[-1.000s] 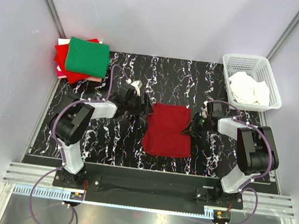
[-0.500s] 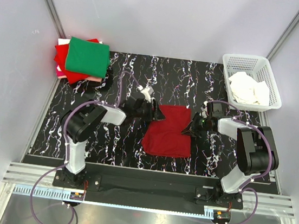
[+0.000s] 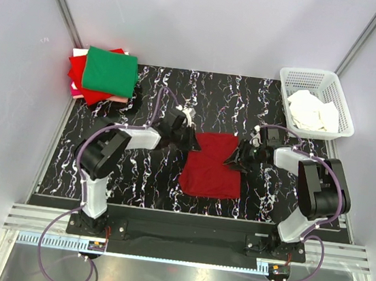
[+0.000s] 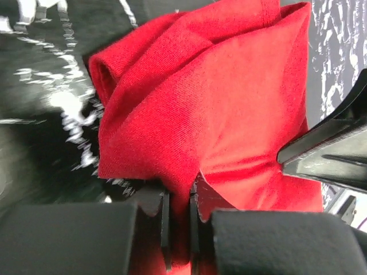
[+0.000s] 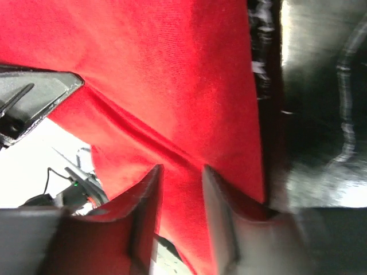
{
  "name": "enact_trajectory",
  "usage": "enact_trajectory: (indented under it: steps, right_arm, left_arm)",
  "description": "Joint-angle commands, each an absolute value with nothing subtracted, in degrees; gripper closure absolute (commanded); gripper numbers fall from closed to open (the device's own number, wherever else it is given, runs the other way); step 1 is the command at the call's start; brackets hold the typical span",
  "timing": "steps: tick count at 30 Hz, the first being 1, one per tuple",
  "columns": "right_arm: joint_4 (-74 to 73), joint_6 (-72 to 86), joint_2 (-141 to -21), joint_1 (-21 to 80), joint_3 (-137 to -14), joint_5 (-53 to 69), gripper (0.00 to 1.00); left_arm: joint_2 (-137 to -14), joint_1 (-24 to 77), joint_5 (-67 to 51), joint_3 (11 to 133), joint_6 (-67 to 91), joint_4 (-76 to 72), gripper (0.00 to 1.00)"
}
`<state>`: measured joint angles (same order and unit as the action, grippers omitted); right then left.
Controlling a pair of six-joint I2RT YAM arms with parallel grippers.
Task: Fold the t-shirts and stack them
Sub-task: Neatly place the folded tshirt to the corner
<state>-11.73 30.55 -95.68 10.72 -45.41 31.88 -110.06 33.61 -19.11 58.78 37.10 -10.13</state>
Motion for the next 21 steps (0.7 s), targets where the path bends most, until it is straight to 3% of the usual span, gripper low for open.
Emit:
enact_trajectory:
  steps: [1, 3, 4, 7, 11, 15, 21]
  right_arm:
    - [-13.8, 28.1, -93.4, 10.8, -44.7, 30.9, 0.48]
    - [-13.1, 30.1, -89.6, 11.2, -43.1, 30.8, 0.36]
    - [-12.9, 30.9, -85.3, 11.4, -42.5, 30.8, 0.2]
    - [-10.7, 34.4, -76.2, 15.2, -40.3, 30.1, 0.01]
    - [-1.4, 40.1, -69.2, 23.5, -34.9, 28.2, 0.0]
    - [18.2, 45.3, -72.7, 28.6, -25.1, 29.0, 0.01]
    - [14.9, 41.5, -79.4, 29.0, -30.1, 31.1, 0.0]
  left_arm:
    - [-104.0, 30.2, -16.1, 63.7, 29.8, 2.7, 1.0]
    - [-103.0, 28.9, -15.7, 66.9, 27.6, 6.4, 1.0]
    - [-102.5, 27.7, -15.5, 68.2, 25.6, 9.9, 1.0]
    - [-102.2, 24.8, -14.9, 72.7, 21.7, 15.7, 1.0]
    - [-103.4, 20.2, -14.5, 78.2, 17.9, 21.1, 1.0]
    - [-106.0, 15.1, -15.3, 84.8, 15.8, 25.6, 1.0]
    - [-111.0, 10.6, -14.7, 97.9, 10.0, 32.4, 1.0]
